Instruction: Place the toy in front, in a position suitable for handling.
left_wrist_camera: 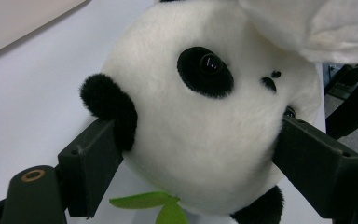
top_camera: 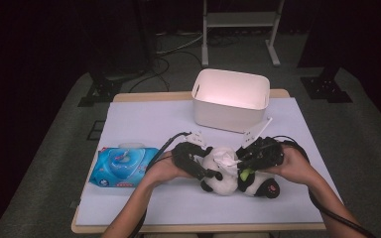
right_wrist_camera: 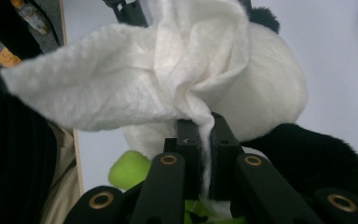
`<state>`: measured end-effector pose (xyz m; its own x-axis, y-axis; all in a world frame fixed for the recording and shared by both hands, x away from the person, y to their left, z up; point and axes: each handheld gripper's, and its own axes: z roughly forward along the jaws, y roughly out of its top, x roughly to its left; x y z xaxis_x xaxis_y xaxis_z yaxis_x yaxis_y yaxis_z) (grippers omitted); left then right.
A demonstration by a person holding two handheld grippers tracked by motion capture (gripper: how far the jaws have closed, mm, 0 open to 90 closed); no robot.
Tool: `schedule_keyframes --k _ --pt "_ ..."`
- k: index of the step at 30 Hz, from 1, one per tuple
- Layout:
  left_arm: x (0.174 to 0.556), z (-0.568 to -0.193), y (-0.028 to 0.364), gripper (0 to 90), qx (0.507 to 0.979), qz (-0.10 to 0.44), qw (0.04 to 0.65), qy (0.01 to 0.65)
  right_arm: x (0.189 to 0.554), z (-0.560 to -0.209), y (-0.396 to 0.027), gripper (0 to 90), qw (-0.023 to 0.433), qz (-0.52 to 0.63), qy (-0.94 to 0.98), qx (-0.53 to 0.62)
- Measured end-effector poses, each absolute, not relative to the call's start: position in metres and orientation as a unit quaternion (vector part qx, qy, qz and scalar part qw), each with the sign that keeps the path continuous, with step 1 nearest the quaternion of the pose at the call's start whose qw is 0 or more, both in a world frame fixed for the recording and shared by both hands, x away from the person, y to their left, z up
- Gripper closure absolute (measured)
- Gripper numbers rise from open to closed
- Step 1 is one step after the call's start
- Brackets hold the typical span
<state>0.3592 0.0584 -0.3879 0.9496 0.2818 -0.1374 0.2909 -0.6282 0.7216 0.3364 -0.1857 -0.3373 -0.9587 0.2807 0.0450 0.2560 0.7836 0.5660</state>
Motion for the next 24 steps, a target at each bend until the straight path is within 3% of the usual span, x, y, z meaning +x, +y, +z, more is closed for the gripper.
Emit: schedule_keyframes --k 7,24 --pt "0.356 -0.388 0.06 16.8 0.904 -0.001 0.4 0.148 0.348 -0.33 -0.187 85.0 0.037 0.28 0.946 0.161" --pt "0.359 -0.388 0.066 12.7 0.896 -0.033 0.413 0.158 0.342 -0.343 -0.19 85.0 0.012 0.271 0.949 0.16"
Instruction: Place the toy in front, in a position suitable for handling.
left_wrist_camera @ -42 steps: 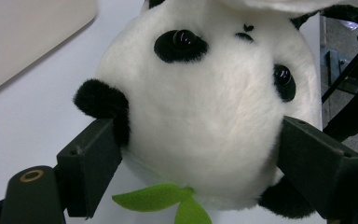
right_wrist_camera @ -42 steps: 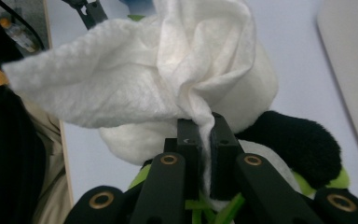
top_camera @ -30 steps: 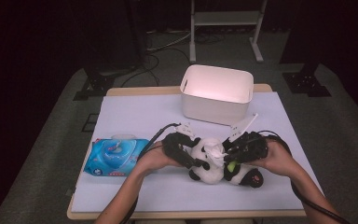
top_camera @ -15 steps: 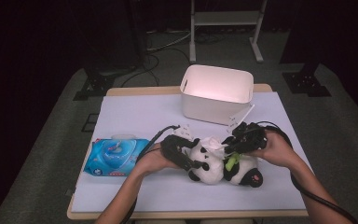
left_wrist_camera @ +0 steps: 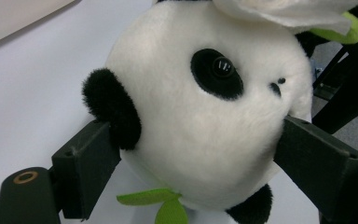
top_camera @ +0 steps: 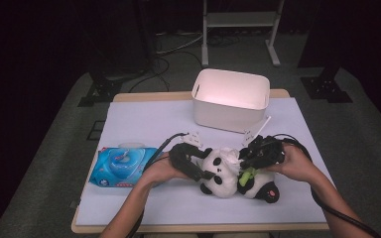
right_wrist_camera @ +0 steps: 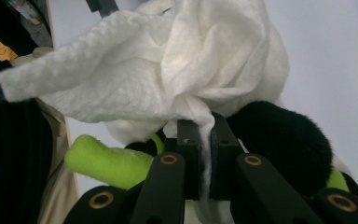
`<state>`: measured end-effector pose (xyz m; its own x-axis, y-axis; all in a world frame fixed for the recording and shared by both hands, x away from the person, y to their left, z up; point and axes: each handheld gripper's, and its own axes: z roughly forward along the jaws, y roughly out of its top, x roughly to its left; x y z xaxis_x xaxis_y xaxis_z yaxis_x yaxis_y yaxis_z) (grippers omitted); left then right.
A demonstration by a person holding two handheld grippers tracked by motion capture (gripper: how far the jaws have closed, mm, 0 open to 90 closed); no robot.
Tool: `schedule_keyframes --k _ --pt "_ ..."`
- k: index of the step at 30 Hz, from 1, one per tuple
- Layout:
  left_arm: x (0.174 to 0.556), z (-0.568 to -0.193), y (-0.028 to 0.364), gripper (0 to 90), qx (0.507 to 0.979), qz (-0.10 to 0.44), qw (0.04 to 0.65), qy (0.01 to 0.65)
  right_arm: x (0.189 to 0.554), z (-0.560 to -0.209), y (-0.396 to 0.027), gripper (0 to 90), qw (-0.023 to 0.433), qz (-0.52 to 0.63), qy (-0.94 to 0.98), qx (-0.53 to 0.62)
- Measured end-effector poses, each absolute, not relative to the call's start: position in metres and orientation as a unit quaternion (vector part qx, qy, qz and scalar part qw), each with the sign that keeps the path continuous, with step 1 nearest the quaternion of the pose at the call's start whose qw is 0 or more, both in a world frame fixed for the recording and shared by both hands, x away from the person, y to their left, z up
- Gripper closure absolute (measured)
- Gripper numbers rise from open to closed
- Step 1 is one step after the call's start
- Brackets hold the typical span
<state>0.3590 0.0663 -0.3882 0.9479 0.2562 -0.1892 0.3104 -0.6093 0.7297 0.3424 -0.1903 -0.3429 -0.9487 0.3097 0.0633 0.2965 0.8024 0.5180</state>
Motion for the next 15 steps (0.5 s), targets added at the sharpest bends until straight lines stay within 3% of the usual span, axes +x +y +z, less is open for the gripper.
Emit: schedule_keyframes --k 15 --pt "0.36 -0.388 0.064 7.6 0.894 -0.055 0.412 0.167 0.329 -0.347 -0.187 85.0 0.01 0.274 0.951 0.142"
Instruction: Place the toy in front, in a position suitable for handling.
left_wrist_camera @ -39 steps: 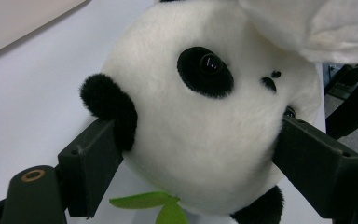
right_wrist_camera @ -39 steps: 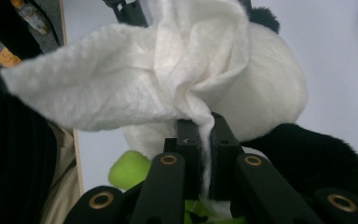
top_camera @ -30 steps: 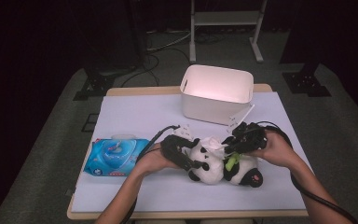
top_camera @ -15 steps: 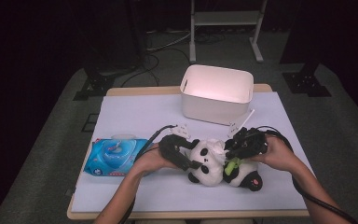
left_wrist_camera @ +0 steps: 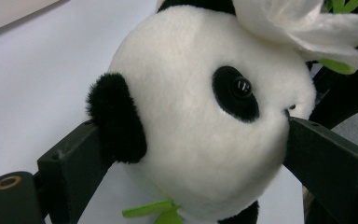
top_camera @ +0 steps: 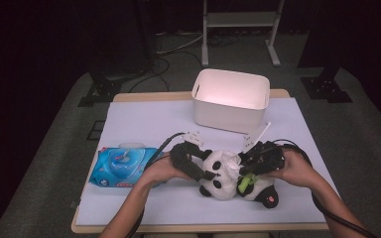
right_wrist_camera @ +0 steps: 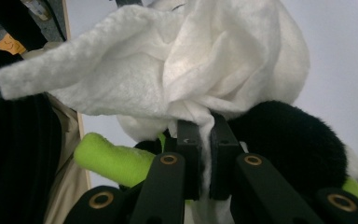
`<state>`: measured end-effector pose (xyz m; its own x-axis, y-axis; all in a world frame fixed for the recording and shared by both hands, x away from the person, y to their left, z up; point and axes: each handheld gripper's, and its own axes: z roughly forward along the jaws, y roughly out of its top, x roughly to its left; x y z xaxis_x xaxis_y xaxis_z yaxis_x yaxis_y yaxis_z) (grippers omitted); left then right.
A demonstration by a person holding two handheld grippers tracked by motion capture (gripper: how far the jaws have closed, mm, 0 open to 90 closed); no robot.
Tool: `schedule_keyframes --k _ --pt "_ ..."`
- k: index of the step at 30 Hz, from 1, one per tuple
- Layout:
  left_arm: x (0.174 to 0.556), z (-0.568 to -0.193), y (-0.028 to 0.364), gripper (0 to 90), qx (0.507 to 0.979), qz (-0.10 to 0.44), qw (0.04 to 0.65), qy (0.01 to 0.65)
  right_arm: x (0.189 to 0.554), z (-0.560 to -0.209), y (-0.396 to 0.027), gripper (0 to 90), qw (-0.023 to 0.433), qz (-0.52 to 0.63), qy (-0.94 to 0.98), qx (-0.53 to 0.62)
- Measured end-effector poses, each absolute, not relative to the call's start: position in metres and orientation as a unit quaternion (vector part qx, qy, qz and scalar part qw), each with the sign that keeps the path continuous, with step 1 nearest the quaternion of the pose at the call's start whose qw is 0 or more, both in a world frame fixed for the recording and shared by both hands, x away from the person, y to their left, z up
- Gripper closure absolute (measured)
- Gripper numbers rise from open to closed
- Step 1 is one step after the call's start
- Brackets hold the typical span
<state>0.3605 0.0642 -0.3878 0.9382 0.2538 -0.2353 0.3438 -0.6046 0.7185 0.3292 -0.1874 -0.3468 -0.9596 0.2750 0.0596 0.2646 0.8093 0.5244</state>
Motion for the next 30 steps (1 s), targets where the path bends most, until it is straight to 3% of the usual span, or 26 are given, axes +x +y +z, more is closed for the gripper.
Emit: schedule_keyframes --k 14,21,30 --pt "0.364 -0.391 0.054 3.5 0.897 -0.084 0.402 0.16 0.315 -0.348 -0.183 85.0 0.018 0.262 0.957 0.126" --pt "0.364 -0.387 0.059 22.4 0.896 -0.076 0.412 0.145 0.316 -0.346 -0.182 85.1 0.021 0.262 0.957 0.123" --pt "0.365 -0.37 0.065 26.0 0.899 -0.03 0.417 0.13 0.321 -0.338 -0.177 85.1 0.038 0.266 0.955 0.123"
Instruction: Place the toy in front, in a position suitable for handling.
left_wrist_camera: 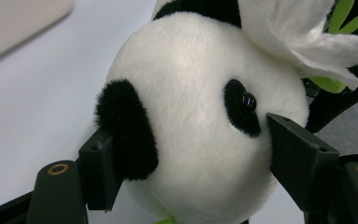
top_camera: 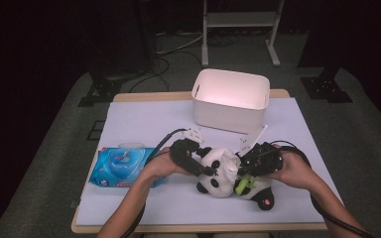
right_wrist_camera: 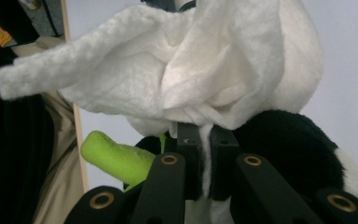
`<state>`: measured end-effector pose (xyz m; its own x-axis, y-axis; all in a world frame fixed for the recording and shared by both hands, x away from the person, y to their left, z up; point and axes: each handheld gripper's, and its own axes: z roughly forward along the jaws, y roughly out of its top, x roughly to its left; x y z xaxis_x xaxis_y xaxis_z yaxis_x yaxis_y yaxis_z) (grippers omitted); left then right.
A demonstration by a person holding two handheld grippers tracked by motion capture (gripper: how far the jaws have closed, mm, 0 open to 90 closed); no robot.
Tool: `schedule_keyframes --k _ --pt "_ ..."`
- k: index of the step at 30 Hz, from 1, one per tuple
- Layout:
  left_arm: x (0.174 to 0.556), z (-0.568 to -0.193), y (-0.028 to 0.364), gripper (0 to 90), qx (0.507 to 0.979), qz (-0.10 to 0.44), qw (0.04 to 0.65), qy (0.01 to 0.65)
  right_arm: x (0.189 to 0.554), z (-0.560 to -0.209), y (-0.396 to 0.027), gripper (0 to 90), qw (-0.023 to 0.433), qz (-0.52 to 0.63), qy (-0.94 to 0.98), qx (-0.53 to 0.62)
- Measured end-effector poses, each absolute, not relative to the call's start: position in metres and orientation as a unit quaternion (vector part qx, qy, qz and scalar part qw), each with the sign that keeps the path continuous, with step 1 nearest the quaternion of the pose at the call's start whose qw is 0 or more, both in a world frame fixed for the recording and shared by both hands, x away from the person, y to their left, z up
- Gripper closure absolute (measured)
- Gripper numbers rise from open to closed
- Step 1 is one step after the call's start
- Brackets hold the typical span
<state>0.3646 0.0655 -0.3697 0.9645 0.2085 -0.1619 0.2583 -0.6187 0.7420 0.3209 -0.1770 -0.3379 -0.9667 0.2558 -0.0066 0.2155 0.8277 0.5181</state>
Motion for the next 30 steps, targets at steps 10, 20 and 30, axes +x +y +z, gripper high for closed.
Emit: schedule_keyframes --k 10,20,30 --pt "0.364 -0.368 0.08 27.0 0.897 -0.018 0.424 0.128 0.328 -0.331 -0.174 85.0 0.038 0.27 0.954 0.127" --pt "0.361 -0.371 0.081 26.8 0.896 -0.013 0.424 0.129 0.33 -0.322 -0.177 85.1 0.05 0.278 0.951 0.127" --pt "0.356 -0.368 0.078 26.8 0.897 -0.002 0.426 0.116 0.341 -0.317 -0.158 85.0 0.052 0.271 0.954 0.121"
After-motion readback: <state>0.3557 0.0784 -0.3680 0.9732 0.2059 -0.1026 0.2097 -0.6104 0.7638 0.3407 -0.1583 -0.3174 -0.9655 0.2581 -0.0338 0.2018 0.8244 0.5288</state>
